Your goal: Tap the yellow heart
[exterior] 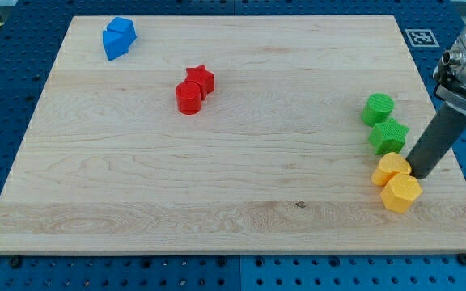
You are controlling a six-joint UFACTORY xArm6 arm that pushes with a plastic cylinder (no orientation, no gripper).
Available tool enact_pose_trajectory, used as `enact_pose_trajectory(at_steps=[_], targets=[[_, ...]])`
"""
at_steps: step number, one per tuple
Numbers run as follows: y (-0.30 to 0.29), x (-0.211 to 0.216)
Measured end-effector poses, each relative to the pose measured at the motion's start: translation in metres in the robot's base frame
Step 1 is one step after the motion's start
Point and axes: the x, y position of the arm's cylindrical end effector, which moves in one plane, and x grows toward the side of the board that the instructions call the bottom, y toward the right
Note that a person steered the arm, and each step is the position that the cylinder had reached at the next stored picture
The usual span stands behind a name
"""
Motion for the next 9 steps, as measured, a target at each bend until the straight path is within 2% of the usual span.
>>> enact_pose_trajectory(at_steps=[4, 9], targets=[[0.023, 0.010], [0.023, -0.013]])
